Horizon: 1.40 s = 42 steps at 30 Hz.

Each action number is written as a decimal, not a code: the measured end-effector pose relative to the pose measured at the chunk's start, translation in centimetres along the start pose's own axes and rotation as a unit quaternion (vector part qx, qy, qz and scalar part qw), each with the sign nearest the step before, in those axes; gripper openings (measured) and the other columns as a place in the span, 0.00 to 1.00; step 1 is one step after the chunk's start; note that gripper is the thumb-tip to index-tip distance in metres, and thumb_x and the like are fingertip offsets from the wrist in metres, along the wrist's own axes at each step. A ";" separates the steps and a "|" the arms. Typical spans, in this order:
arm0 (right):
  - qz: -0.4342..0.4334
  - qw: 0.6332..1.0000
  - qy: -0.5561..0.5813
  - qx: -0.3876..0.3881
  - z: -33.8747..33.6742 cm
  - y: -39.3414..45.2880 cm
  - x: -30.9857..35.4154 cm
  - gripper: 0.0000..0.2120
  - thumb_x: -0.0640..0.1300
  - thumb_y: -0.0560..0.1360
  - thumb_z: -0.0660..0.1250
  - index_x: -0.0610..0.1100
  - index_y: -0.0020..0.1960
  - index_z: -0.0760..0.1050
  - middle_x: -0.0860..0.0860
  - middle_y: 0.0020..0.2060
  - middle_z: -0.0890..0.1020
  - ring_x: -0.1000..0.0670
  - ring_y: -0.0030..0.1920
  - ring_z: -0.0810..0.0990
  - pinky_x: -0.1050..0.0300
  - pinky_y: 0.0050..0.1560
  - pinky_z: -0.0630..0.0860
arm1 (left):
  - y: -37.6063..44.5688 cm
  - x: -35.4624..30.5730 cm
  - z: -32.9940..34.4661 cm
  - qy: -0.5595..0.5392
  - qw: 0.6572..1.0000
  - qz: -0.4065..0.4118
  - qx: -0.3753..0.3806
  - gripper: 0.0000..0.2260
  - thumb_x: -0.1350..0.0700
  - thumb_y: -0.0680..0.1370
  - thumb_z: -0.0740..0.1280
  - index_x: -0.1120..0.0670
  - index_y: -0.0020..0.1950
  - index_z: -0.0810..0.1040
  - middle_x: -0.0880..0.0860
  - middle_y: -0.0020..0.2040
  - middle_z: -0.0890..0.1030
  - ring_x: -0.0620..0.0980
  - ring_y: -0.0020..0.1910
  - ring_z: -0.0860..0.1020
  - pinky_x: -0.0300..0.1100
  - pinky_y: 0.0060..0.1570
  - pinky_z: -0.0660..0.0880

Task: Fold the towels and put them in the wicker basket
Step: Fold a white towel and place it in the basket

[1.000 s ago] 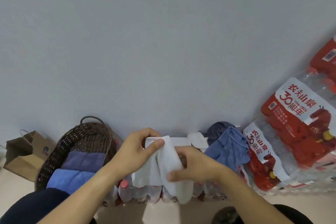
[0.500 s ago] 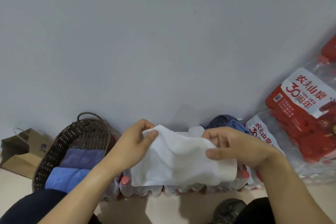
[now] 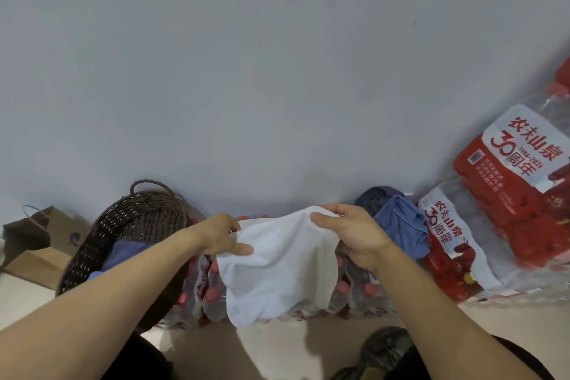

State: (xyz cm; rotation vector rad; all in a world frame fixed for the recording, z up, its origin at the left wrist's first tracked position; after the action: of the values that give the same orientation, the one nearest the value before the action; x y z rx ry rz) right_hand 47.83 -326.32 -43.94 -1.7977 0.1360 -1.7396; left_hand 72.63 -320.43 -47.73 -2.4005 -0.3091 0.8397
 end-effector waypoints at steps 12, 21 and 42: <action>0.023 0.956 -0.204 -0.210 -4.1 10.7 -9.5 0.14 0.42 0.75 0.71 0.41 0.60 0.79 0.47 0.53 0.81 0.48 0.47 0.79 0.58 0.39 0.77 | 7.6 8.4 2.7 -0.142 0.976 -0.095 -0.135 0.11 0.57 0.79 0.67 0.64 0.52 0.83 0.61 0.51 0.84 0.52 0.45 0.79 0.36 0.41 0.68; -0.019 0.889 -0.394 -0.235 -6.3 16.8 -11.0 0.10 0.47 0.80 0.63 0.43 0.44 0.76 0.50 0.38 0.79 0.43 0.45 0.79 0.57 0.40 0.64 | 12.1 9.5 2.9 -0.085 0.968 -0.111 -0.208 0.09 0.53 0.80 0.65 0.54 0.41 0.74 0.59 0.45 0.83 0.61 0.49 0.80 0.45 0.45 0.73; -0.113 0.826 -0.532 -0.148 -5.6 18.6 -11.7 0.08 0.46 0.80 0.63 0.41 0.53 0.76 0.47 0.51 0.71 0.46 0.45 0.73 0.52 0.45 0.72 | 13.9 9.5 3.5 -0.075 0.971 -0.094 -0.207 0.06 0.53 0.80 0.64 0.54 0.53 0.73 0.54 0.50 0.80 0.58 0.50 0.78 0.53 0.53 0.76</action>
State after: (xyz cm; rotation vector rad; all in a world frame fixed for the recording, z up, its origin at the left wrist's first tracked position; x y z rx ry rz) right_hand 47.52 -337.57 -63.68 -2.8394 -0.3033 -0.6163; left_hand 78.21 -326.42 -62.87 -2.6314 -0.8300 0.9431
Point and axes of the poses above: each hand's wrist, its own y-axis towards the middle knuckle, its own z-axis out of the palm, x = y × z, the point moved 6 cm from there along y, towards the middle knuckle
